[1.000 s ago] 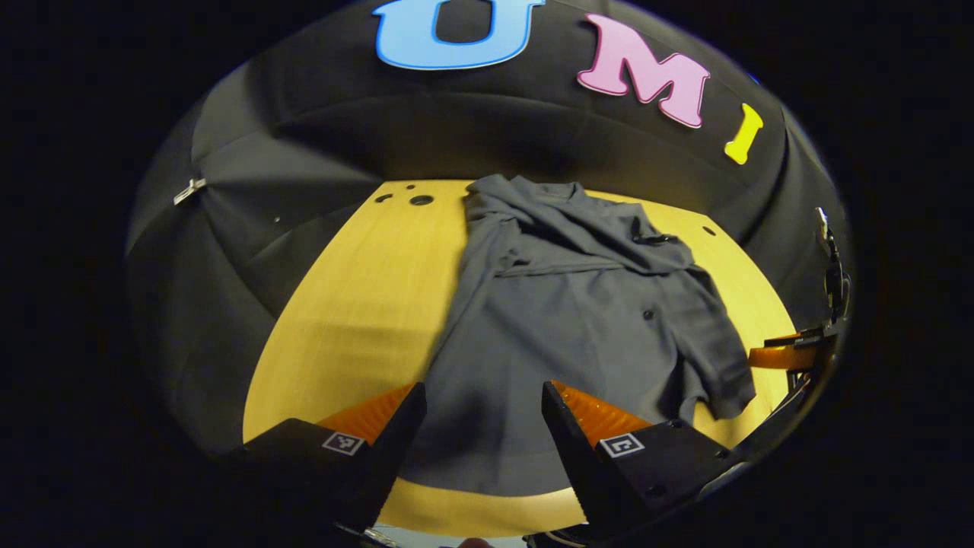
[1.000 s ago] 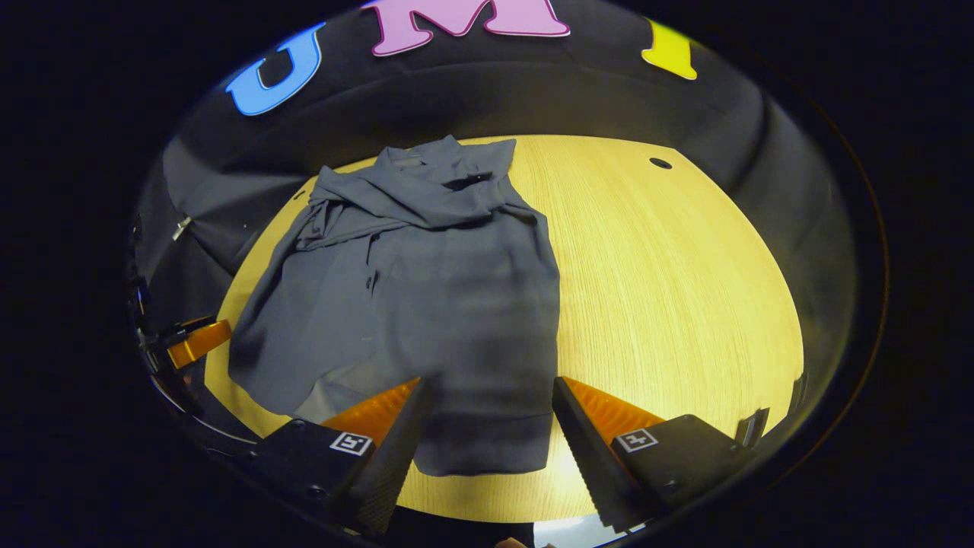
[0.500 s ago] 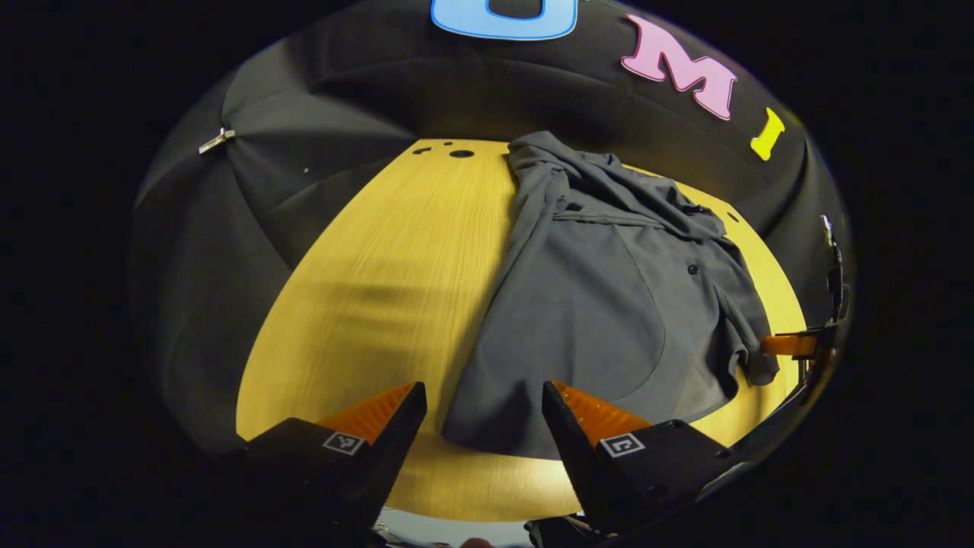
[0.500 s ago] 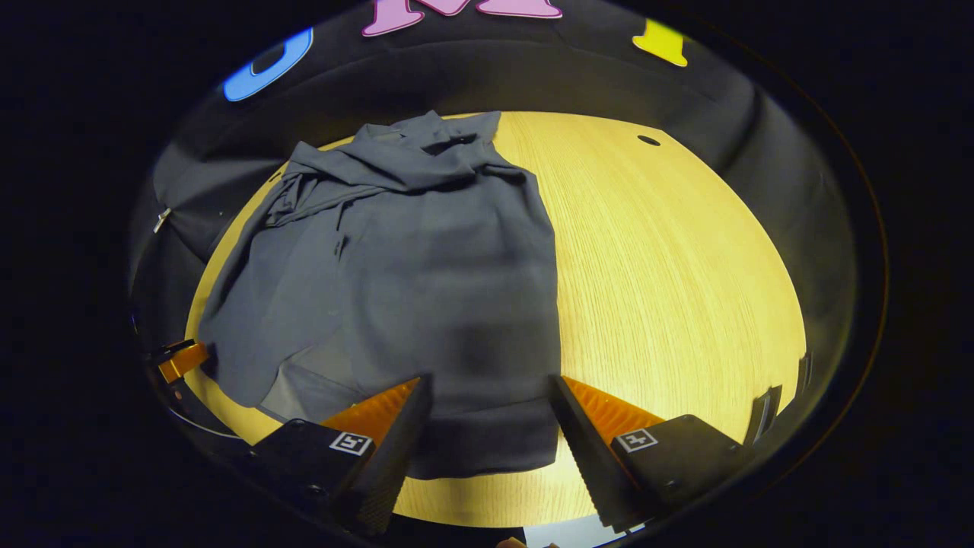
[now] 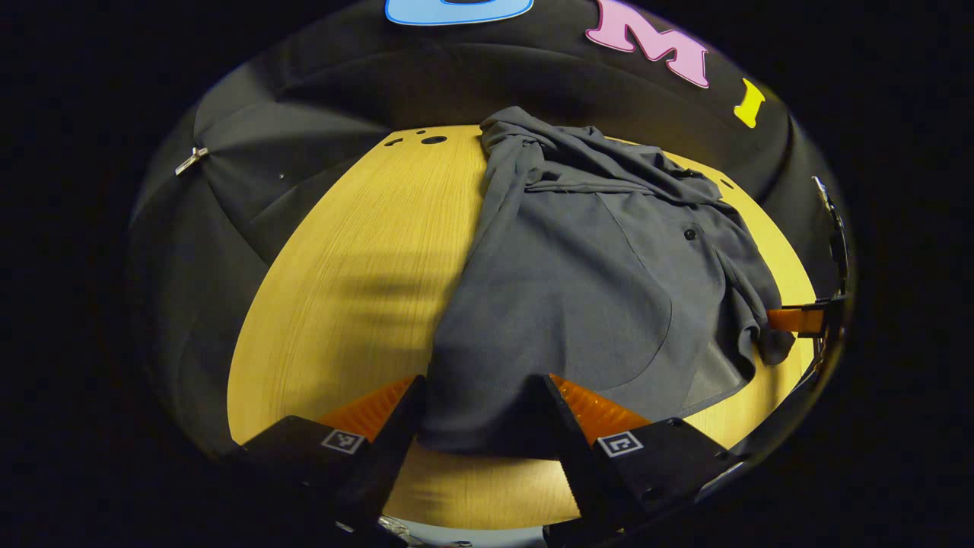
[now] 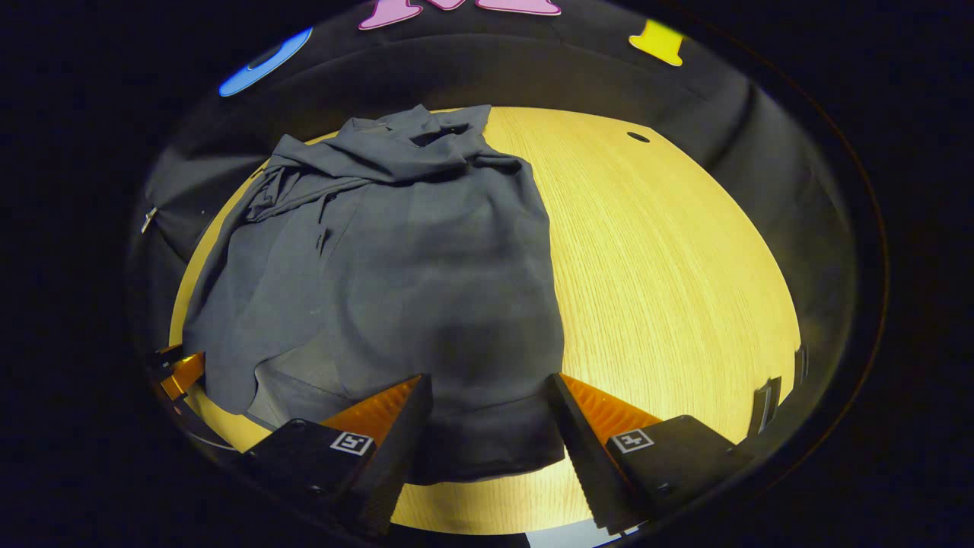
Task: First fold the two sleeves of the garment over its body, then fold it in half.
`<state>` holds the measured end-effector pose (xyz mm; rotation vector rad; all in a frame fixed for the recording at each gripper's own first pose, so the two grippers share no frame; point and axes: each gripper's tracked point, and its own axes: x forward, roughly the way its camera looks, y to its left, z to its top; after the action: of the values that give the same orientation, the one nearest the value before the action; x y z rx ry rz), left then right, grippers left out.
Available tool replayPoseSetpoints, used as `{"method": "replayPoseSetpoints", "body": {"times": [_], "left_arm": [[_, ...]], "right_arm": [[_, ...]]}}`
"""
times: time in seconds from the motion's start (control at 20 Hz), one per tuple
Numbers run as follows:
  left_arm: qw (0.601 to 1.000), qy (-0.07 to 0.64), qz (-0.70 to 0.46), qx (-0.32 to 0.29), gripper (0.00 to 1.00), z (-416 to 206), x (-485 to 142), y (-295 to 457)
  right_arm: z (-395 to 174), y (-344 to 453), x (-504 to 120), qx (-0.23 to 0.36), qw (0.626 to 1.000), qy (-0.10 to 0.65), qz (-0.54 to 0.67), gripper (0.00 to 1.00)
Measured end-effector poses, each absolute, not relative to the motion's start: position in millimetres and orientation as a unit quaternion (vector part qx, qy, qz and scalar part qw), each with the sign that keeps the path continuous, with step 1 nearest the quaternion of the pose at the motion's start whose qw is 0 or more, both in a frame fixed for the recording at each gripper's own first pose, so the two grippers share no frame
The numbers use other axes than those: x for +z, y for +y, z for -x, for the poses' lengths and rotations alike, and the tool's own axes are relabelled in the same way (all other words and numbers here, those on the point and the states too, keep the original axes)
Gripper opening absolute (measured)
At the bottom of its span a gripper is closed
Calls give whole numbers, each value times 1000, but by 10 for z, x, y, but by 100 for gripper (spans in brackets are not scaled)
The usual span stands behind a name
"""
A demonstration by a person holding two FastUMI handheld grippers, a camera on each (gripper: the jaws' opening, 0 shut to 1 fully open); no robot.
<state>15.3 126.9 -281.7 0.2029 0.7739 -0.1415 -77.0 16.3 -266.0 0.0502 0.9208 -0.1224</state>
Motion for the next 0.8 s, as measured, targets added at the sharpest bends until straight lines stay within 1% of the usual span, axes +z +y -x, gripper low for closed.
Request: {"method": "replayPoseSetpoints", "body": {"times": [0.05,0.1,0.15,0.2,0.25,0.3,0.35,0.4,0.45,0.5,0.55,0.65,0.8], "left_arm": [[918,378,-100,-71,90,-138,-2823,1229],[917,378,-103,-76,88,-132,-2833,1166],[916,377,-106,-83,77,-114,-2831,1063],[916,376,-110,-90,69,-104,-2823,984],[915,377,-113,-92,51,-90,-2835,978],[914,379,-115,-93,34,-95,-2850,947],[912,382,-114,-94,23,-92,-2840,933],[911,385,-111,-101,27,-96,-2846,894],[908,389,-111,-105,22,-83,-2855,844],[907,392,-110,-105,19,-77,-2856,818],[908,392,-109,-105,10,-66,-2857,790],[908,390,-103,-110,6,-62,-2844,741],[910,389,-78,-121,6,-16,-2796,621]], "right_arm": [[751,208,-2664,-56,893,446,-22,86],[747,271,-2664,-48,893,448,-19,75],[741,317,-2657,-40,893,449,-12,65],[724,354,-2664,-31,893,449,-6,52],[705,375,-2653,-25,893,449,3,31],[703,381,-2671,-17,892,451,12,30],[687,399,-2679,-5,892,451,13,29],[687,383,-2685,-7,893,451,7,29],[687,401,-2655,-5,892,453,3,10],[686,381,-2661,-1,890,455,3,10],[688,391,-2668,4,889,458,2,8],[683,395,-2668,21,887,460,3,5],[688,458,-2593,35,887,458,-48,5]]}}
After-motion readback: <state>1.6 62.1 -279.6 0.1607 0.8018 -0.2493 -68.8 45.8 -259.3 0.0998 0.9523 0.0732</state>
